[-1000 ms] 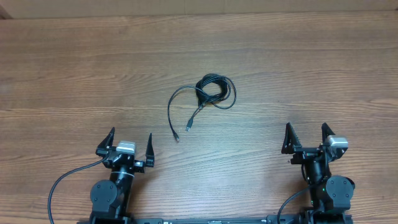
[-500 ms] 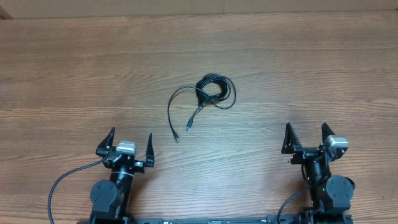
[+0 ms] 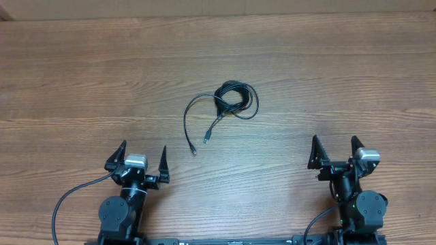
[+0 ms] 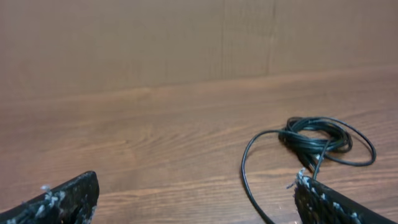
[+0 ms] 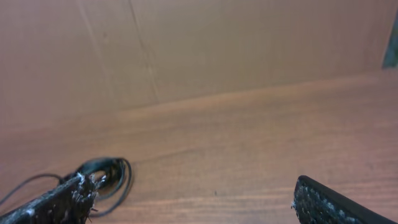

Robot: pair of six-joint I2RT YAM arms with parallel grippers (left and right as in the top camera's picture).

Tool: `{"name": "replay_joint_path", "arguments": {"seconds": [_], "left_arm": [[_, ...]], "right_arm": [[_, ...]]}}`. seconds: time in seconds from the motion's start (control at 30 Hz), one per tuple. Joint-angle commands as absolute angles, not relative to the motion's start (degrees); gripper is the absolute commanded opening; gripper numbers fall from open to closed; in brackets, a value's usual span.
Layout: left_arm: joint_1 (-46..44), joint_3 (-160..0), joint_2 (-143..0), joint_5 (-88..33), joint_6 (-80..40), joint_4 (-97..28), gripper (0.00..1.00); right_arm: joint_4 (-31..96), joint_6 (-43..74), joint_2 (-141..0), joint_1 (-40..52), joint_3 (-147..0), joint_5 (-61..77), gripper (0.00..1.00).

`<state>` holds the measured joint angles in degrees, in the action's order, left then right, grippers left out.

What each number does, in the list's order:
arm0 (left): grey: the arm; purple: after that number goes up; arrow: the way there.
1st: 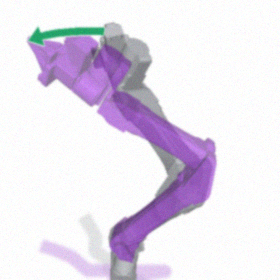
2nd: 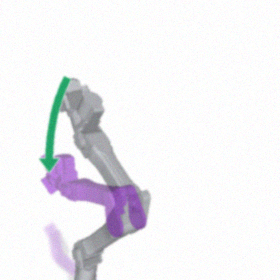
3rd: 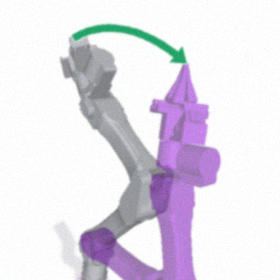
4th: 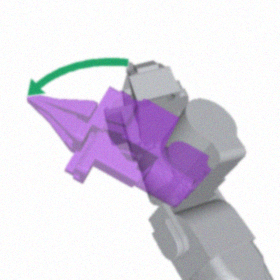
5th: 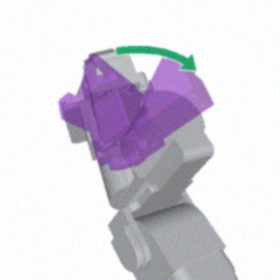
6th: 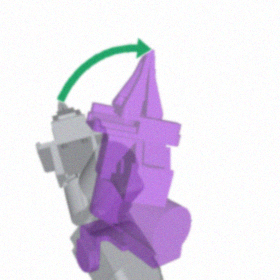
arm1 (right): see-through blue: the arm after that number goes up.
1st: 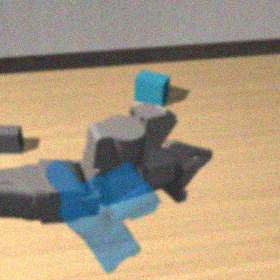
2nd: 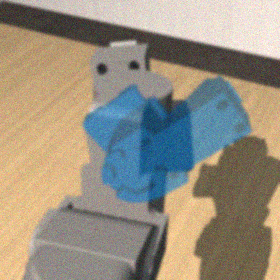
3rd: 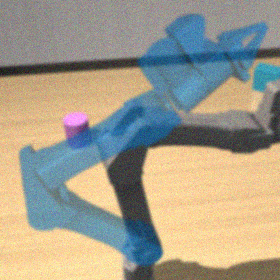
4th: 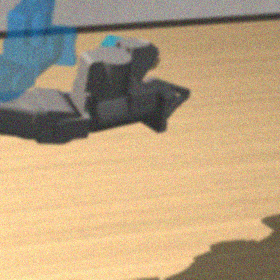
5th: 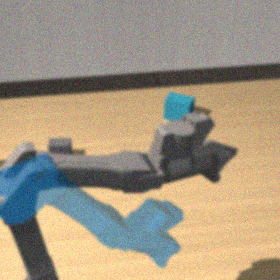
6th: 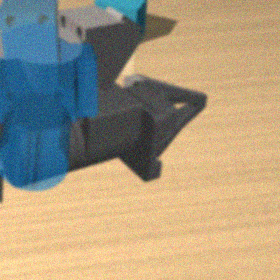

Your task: Untangle cables

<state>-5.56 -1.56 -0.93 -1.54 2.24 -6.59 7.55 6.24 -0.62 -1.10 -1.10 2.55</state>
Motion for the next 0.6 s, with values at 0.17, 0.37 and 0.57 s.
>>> {"name": "replay_joint_path", "arguments": {"seconds": [0.17, 0.37, 0.57], "left_arm": [[-5.3, -10.6, -2.9, -0.4, 0.6, -16.8, 1.0], [-5.3, -17.6, -10.6, -0.5, 0.6, -20.5, 0.99], [-5.3, -26.6, -22.7, -0.5, 0.6, -25.4, 0.99]], "right_arm": [[13.5, 10.5, -0.9, -1.2, -7.3, -0.4, 1.0], [16.3, 11.6, -6.7, -1.2, -12.8, -0.4, 1.0], [19.6, 11.6, -17.5, -1.2, -19.8, -0.4, 1.0]]}}
